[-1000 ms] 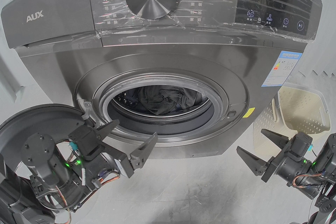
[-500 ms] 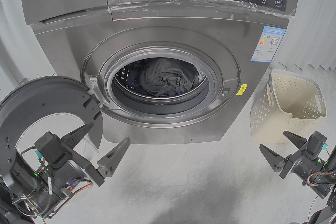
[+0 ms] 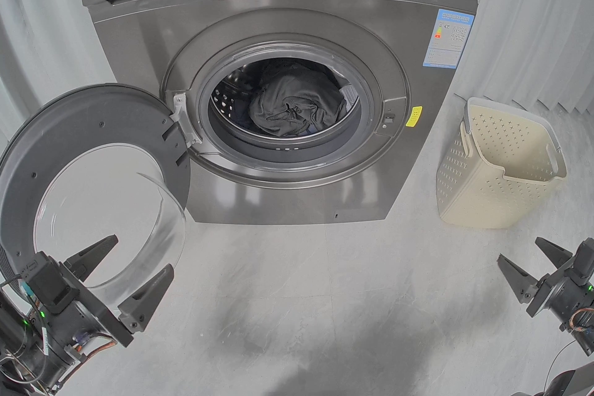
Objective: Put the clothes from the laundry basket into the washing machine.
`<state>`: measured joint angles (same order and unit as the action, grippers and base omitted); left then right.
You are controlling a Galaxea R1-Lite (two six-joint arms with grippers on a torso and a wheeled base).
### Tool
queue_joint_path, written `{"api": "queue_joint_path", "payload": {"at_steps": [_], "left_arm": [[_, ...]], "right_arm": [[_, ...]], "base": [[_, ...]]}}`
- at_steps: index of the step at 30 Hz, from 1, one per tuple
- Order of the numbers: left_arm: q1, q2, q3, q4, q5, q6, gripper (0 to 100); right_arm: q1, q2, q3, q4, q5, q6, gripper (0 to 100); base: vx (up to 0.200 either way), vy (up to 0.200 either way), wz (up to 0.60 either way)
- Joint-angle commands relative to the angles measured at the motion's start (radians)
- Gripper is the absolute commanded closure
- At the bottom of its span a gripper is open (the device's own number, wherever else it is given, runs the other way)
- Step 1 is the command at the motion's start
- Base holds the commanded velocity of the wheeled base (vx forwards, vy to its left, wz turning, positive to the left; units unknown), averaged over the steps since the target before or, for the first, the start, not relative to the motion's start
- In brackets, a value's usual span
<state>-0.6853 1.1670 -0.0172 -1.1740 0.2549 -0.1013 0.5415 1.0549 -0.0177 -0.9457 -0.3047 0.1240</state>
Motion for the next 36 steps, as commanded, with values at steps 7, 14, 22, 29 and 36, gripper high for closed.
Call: {"api": "queue_joint_path", "payload": {"at_steps": [7, 14, 22, 29, 36], "left_arm": [[0.142, -0.372, 0.017, 0.329, -0.002, -0.023, 0], [0.253, -0.627, 0.017, 0.606, -0.043, -0.034, 0], [0.386, -0.899, 0.017, 0.858, -0.158, -0.049, 0], [0.573, -1.078, 0.017, 1.022, -0.306, -0.015, 0], [0.710, -1.138, 0.017, 1.085, -0.312, 0.029, 0]], "right_arm": [[-0.156, -0.441, 0.018, 0.381, 0.009, -0.021, 0], [-0.279, -0.739, 0.016, 0.653, 0.033, -0.070, 0], [-0.354, -0.960, 0.018, 0.886, 0.084, -0.073, 0], [-0.362, -0.957, 0.016, 0.886, 0.058, -0.083, 0], [-0.388, -0.957, 0.016, 0.884, 0.007, -0.076, 0]], "base": [[0.000, 0.000, 0.00], [0.000, 0.000, 0.00], [0.000, 0.000, 0.00], [0.000, 0.171, 0.00], [0.000, 0.200, 0.00]]}}
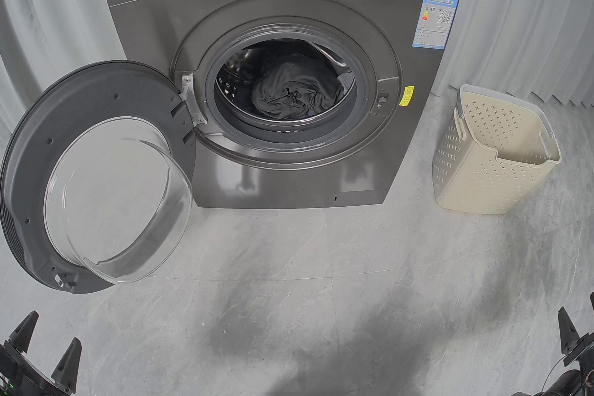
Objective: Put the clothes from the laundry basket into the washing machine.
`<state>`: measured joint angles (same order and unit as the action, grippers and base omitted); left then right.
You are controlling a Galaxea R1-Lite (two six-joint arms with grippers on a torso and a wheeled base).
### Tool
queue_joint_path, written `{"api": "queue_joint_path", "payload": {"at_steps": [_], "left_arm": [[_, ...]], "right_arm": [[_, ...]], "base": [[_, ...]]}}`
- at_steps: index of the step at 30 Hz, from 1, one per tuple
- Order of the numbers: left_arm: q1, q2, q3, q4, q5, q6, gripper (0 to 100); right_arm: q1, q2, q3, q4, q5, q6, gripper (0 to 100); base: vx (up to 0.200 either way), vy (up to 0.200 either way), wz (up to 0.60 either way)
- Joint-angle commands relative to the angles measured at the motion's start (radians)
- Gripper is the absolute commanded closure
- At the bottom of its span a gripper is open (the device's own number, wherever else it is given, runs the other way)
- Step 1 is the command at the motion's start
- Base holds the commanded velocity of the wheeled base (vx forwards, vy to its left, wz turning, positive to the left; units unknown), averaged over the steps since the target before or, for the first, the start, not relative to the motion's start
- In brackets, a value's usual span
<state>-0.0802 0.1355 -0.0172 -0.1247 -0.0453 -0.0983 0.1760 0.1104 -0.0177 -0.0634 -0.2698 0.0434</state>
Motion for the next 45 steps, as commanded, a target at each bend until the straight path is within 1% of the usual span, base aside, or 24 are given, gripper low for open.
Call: {"api": "queue_joint_path", "payload": {"at_steps": [1, 4, 5, 6, 7, 8, 9, 10, 12, 13, 15, 16, 17, 18, 20, 22, 24, 27, 28, 30, 31, 34, 37, 45], "left_arm": [[0.105, -0.108, 0.017, 0.048, -0.011, 0.037, 0], [0.097, -0.113, 0.017, 0.057, -0.010, 0.038, 0], [0.094, -0.117, 0.017, 0.057, -0.010, 0.042, 0], [0.091, -0.120, 0.017, 0.057, -0.010, 0.045, 0], [0.091, -0.122, 0.017, 0.057, -0.008, 0.045, 0], [0.086, -0.132, 0.017, 0.071, -0.008, 0.058, 0], [0.086, -0.132, 0.017, 0.071, -0.007, 0.063, 0], [0.086, -0.132, 0.017, 0.071, -0.007, 0.063, 0], [0.086, -0.132, 0.017, 0.073, -0.008, 0.068, 0], [0.086, -0.132, 0.017, 0.073, -0.008, 0.068, 0], [0.085, -0.132, 0.017, 0.073, -0.007, 0.066, 0], [0.086, -0.132, 0.017, 0.073, -0.007, 0.066, 0], [0.086, -0.132, 0.017, 0.073, -0.007, 0.063, 0], [0.085, -0.132, 0.017, 0.073, -0.007, 0.065, 0], [0.086, -0.132, 0.017, 0.073, -0.007, 0.065, 0], [0.086, -0.134, 0.017, 0.071, -0.002, 0.060, 0], [0.086, -0.134, 0.017, 0.073, -0.001, 0.058, 0], [0.086, -0.134, 0.017, 0.071, 0.002, 0.057, 0], [0.086, -0.132, 0.017, 0.073, 0.015, 0.055, 0], [0.086, -0.134, 0.017, 0.073, 0.028, 0.057, 0], [0.086, -0.134, 0.017, 0.085, 0.039, 0.071, 0], [0.086, -0.134, 0.014, 0.154, 0.070, 0.086, 0], [0.086, -0.134, 0.017, 0.125, 0.068, 0.091, 0], [0.085, -0.134, 0.017, 0.125, 0.068, 0.081, 0]], "right_arm": [[-0.027, -0.012, 0.016, 0.002, -0.034, 0.003, 0], [-0.049, -0.011, 0.018, 0.002, -0.042, 0.000, 0], [-0.049, -0.012, 0.018, 0.002, -0.012, -0.010, 0], [-0.049, -0.012, 0.018, 0.002, 0.055, -0.017, 0], [-0.049, -0.012, 0.018, 0.002, 0.069, -0.017, 0], [-0.049, -0.014, 0.018, 0.001, 0.219, -0.022, 0], [-0.049, -0.014, 0.018, 0.001, 0.244, -0.020, 0], [-0.049, -0.014, 0.018, 0.001, 0.244, -0.020, 0], [-0.049, -0.012, 0.018, 0.002, 0.208, -0.019, 0], [-0.050, -0.012, 0.018, 0.002, 0.176, -0.023, 0], [-0.052, -0.012, 0.018, 0.004, 0.047, -0.036, 0], [-0.053, -0.012, 0.018, 0.004, 0.034, -0.036, 0], [-0.072, -0.012, 0.018, 0.004, -0.040, -0.033, 0], [-0.081, -0.012, 0.018, 0.002, -0.039, -0.031, 0], [-0.128, -0.028, 0.016, 0.004, 0.018, -0.056, 0], [-0.194, -0.100, 0.016, 0.008, 0.146, -0.108, 0], [-0.185, -0.109, 0.016, 0.005, 0.228, -0.108, 0], [-0.179, -0.098, 0.016, 0.007, 0.233, -0.099, 0], [-0.179, -0.100, 0.010, 0.020, 0.221, -0.076, 0], [-0.179, -0.100, 0.005, 0.056, 0.185, 0.012, 0], [-0.179, -0.101, -0.001, 0.076, 0.184, 0.029, 0], [-0.179, -0.101, -0.002, 0.076, 0.193, 0.019, 0], [-0.177, -0.101, 0.018, 0.068, 0.317, -0.054, 0], [-0.182, -0.100, 0.018, 0.066, 0.314, -0.057, 0]], "base": [[0.000, 0.200, 0.00], [0.000, 0.200, 0.00], [0.000, 0.200, 0.00], [0.000, 0.000, 0.00], [0.000, 0.000, 0.00], [0.000, 0.000, 0.00], [0.000, 0.000, 0.00], [0.000, 0.000, 0.00], [0.000, 0.000, 0.00], [0.000, 0.000, 0.00], [0.000, 0.000, 0.00], [0.000, 0.000, 0.00], [0.000, 0.000, 0.00], [0.000, 0.000, 0.00], [0.000, 0.000, 0.00], [0.000, 0.000, 0.00], [0.000, 0.000, 0.00], [0.000, 0.000, 0.00], [0.000, 0.000, 0.00], [0.000, 0.000, 0.00], [0.000, 0.000, 0.00], [0.000, 0.067, 0.00], [0.000, 0.200, 0.00], [0.000, 0.200, 0.00]]}}
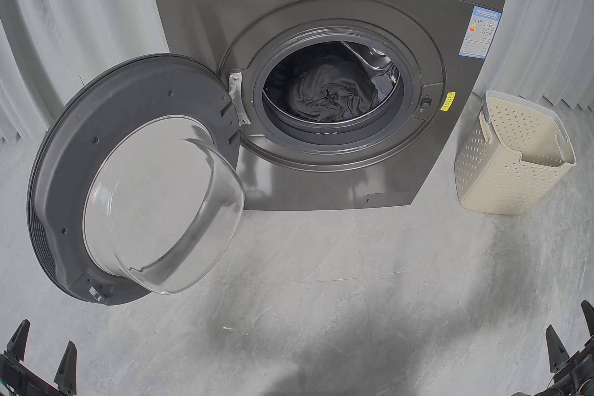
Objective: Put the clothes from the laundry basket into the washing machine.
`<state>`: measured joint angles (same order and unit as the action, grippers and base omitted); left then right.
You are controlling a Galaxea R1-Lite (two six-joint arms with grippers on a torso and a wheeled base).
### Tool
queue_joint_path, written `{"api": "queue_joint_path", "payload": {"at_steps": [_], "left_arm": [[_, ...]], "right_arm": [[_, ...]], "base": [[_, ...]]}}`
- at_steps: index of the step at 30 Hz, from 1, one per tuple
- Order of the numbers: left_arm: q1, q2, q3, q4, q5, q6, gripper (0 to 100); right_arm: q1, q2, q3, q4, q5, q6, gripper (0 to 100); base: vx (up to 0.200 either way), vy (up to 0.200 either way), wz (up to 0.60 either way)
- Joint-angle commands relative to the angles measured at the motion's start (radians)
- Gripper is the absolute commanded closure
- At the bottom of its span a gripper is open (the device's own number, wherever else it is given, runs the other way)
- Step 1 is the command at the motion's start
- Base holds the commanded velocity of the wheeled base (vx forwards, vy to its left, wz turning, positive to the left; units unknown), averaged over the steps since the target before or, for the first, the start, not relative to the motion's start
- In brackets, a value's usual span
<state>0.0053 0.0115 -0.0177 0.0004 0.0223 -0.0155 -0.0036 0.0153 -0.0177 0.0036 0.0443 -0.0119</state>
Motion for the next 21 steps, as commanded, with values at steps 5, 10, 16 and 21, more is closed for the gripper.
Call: {"api": "queue_joint_path", "payload": {"at_steps": [5, 10, 16, 21], "left_arm": [[-0.001, -0.010, 0.018, 0.000, 0.001, 0.002, 0], [0.001, -0.010, 0.018, 0.000, 0.001, 0.002, 0], [-0.001, -0.010, 0.018, 0.000, 0.001, 0.000, 0], [-0.001, -0.010, 0.018, 0.000, 0.001, -0.001, 0]], "right_arm": [[-0.003, -0.005, 0.018, -0.001, -0.003, 0.001, 0], [0.001, -0.006, 0.018, -0.001, -0.003, 0.003, 0], [0.001, -0.006, 0.018, -0.001, -0.004, 0.004, 0], [0.001, -0.006, 0.018, -0.001, -0.006, 0.006, 0]], "base": [[0.000, 0.200, 0.00], [0.000, 0.040, 0.00], [-0.133, 0.000, 0.00], [-0.040, 0.000, 0.00]]}}
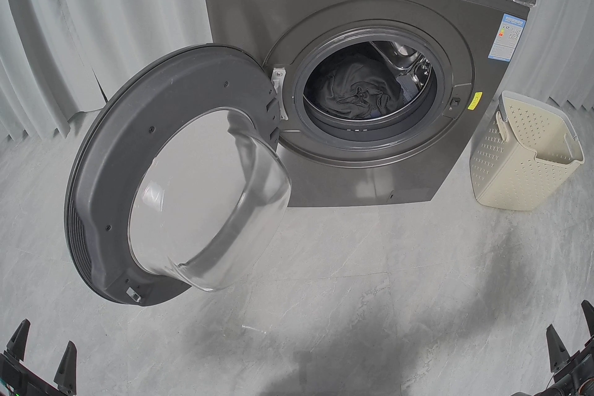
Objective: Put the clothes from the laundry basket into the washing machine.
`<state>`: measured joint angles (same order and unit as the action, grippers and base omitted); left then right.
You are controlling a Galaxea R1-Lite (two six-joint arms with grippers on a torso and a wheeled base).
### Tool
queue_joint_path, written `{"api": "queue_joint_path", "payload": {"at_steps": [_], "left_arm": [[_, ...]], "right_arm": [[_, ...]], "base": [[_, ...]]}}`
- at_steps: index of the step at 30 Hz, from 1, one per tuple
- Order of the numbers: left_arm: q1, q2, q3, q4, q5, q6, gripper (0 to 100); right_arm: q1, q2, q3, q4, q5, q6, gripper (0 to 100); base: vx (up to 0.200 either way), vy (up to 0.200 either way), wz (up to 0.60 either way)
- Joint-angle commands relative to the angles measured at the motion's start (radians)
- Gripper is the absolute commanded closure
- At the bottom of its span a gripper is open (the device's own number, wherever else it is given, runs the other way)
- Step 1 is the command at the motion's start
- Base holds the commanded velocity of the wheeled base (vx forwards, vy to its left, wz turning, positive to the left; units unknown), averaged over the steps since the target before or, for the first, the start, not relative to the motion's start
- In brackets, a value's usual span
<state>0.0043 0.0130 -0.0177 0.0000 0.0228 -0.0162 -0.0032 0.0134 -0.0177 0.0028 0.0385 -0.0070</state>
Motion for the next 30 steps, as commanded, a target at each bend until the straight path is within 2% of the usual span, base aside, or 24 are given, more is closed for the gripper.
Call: {"api": "queue_joint_path", "payload": {"at_steps": [1, 3, 9, 30], "left_arm": [[0.000, -0.010, 0.018, 0.000, 0.000, -0.001, 0], [0.000, -0.011, 0.018, 0.000, 0.000, -0.001, 0], [0.000, -0.010, 0.018, 0.000, 0.000, -0.002, 0], [0.002, -0.011, 0.018, 0.000, 0.000, 0.009, 0]], "right_arm": [[0.000, -0.003, 0.018, 0.000, -0.003, -0.001, 0], [-0.004, -0.003, 0.018, 0.000, -0.012, -0.001, 0], [0.000, -0.004, 0.018, -0.001, -0.020, 0.004, 0], [0.000, -0.004, 0.018, -0.001, -0.019, 0.004, 0]], "base": [[0.000, 0.000, 0.00], [0.000, 0.000, 0.00], [0.000, 0.000, 0.60], [0.000, 0.000, 0.00]]}}
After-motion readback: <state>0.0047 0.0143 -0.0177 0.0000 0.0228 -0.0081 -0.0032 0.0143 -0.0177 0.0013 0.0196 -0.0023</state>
